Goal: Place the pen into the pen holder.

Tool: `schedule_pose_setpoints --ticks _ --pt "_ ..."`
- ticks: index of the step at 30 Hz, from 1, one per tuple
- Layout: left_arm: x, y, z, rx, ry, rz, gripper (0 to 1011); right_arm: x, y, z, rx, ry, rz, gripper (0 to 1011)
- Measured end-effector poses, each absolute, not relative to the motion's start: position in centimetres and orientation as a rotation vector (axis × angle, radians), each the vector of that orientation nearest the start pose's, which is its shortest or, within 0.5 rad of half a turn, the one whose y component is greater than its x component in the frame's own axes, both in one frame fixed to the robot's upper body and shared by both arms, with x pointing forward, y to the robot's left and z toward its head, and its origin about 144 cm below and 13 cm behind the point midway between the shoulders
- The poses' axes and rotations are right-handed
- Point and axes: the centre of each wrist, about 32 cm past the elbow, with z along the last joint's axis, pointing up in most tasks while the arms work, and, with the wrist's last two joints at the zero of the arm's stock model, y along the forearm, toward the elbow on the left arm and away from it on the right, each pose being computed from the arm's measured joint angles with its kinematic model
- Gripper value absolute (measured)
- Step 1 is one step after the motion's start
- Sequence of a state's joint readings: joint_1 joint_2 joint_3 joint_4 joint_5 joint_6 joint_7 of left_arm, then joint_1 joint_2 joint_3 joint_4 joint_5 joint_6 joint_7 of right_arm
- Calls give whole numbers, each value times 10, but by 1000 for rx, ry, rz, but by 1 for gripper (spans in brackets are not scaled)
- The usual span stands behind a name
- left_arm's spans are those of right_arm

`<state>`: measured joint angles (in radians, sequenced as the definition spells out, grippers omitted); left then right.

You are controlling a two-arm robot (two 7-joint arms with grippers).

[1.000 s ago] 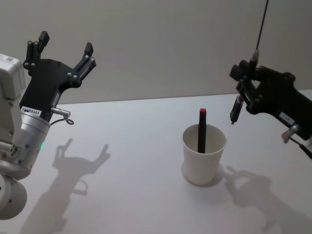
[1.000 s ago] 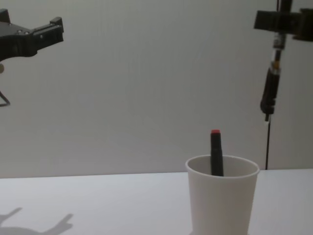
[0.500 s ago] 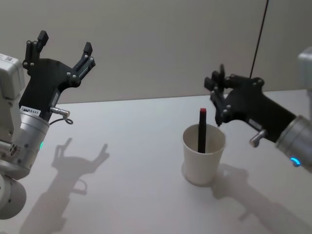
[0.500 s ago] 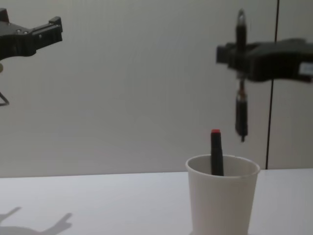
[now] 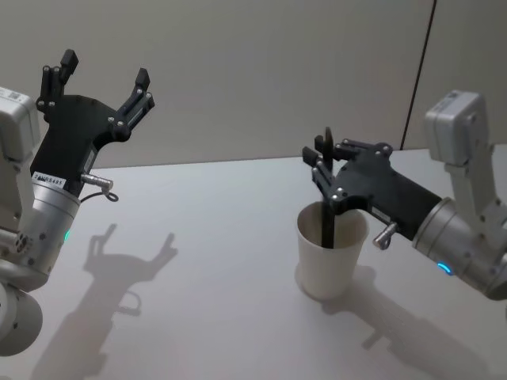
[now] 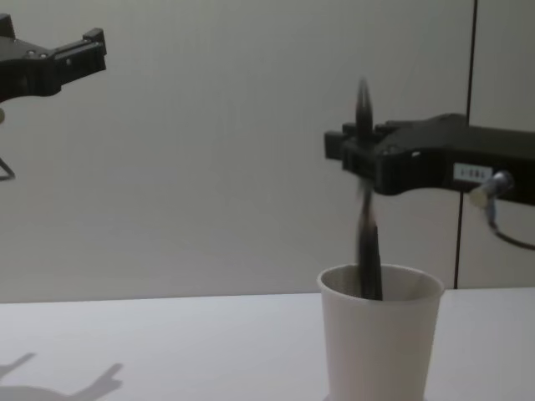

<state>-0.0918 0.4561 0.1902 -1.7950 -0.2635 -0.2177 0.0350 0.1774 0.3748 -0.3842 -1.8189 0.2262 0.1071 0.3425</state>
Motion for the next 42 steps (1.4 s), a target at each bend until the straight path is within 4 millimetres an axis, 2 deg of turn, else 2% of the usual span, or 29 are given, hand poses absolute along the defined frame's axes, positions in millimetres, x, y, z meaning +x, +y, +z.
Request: schedule_pose_setpoints --ticks 4,7,18,19,21,28,42 --pt "467 273 1242 -232 -455 1306 1001 470 -193 1245 -27 -251 -796 258" --pt "467 273 1242 -232 -455 1306 1001 471 -192 1244 -30 -251 -792 391" --pt "467 273 1242 -232 -455 1305 1001 474 -189 1240 -37 -251 -784 705" --pt "467 273 1242 -232 -455 1305 1001 474 -189 1240 -37 -250 -784 771" --pt "467 273 1242 -232 -455 1305 1001 474 -189 1240 -37 -251 -784 806" --pt "467 273 1242 -232 -455 1305 1001 469 -193 1251 -27 -287 -814 999" --pt "467 273 1242 -232 -455 1305 1001 447 -217 1274 -17 -365 -974 1001"
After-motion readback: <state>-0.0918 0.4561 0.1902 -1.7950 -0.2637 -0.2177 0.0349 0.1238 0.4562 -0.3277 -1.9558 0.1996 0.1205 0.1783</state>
